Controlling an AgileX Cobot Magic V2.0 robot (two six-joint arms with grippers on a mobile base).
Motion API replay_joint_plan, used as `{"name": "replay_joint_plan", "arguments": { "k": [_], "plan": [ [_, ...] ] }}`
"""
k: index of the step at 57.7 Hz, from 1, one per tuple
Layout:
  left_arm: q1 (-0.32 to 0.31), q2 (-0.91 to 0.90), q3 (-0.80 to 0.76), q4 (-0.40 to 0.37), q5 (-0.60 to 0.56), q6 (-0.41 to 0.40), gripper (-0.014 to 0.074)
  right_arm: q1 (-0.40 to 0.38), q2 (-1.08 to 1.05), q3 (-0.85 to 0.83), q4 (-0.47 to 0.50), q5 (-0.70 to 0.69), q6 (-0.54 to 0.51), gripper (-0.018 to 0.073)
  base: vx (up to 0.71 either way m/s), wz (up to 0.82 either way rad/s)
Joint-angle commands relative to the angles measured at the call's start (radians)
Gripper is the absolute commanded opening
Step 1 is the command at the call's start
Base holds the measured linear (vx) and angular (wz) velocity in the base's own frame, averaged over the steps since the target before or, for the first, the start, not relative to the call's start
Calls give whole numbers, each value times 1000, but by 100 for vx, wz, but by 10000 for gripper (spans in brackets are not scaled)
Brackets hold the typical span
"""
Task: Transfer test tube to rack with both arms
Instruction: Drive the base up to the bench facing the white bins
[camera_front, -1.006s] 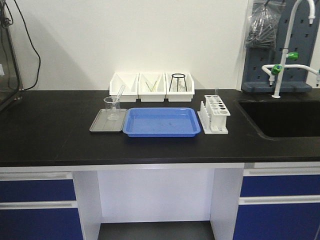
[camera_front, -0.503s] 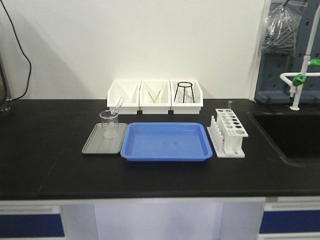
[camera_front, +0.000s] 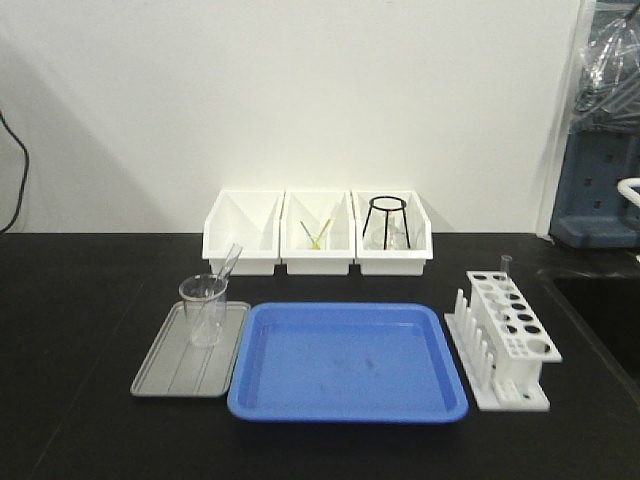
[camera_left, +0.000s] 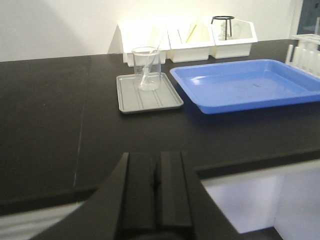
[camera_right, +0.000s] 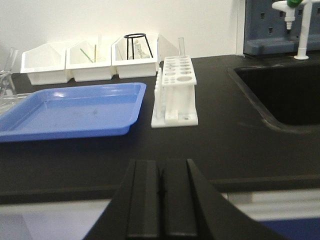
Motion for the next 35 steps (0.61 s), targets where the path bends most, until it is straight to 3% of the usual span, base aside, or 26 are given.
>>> {"name": "replay_joint_plan", "arguments": {
  "k": [1, 35],
  "plan": [
    [3, -16, -21, 0, -80, -7, -6, 2, -8, 14, -4, -87, -7, -11, 42, 1],
    [3, -16, -21, 0, -80, -7, -6, 2, -8, 14, -4, -87, -7, -11, 36, 1]
  ]
}}
